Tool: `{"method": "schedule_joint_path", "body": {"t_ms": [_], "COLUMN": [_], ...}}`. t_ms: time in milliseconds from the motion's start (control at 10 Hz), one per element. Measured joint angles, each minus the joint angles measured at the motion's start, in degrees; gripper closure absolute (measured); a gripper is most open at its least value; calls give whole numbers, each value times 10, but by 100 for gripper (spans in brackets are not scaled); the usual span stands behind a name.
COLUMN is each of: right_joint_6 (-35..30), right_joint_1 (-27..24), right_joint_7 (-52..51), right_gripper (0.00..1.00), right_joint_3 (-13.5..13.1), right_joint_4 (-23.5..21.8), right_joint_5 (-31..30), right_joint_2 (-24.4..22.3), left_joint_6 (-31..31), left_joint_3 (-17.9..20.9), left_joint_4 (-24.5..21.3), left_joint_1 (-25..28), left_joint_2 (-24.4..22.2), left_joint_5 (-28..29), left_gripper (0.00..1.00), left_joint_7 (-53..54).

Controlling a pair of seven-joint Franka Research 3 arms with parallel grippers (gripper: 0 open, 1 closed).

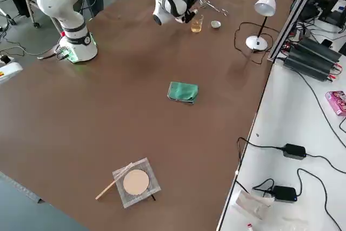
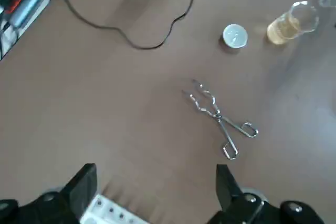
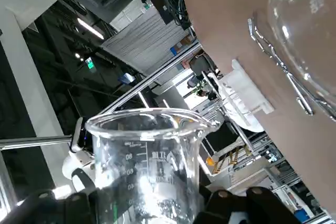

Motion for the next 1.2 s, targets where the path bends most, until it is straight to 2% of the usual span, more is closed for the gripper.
{"method": "schedule_joint_path", "body": {"t_ms": [300, 800, 1000, 1200], "right_joint_6": [-1, 0, 0, 0], "right_joint_1": [-2, -3, -4, -5], "right_joint_7": [18, 25, 25, 24], "right_gripper": [62, 62, 62, 62], "right_joint_3": [0, 0, 0, 0], "right_joint_4": [-1, -4, -4, -4], "right_joint_5": [-2, -3, -9, -11], "right_joint_2": [0, 0, 0, 0], "left_joint_6": [11, 14, 14, 11], "left_joint_3": [0, 9, 8, 6], "left_joint_4": [-2, -1, -1, -1], "left_joint_1": [-25, -18, -20, -23], "left_joint_2": [-3, 3, 3, 2], "left_joint_5": [52, 61, 90, 97], "left_gripper": [0, 0, 0, 0], "left_joint_7": [-113, -220, -291, -348]}}
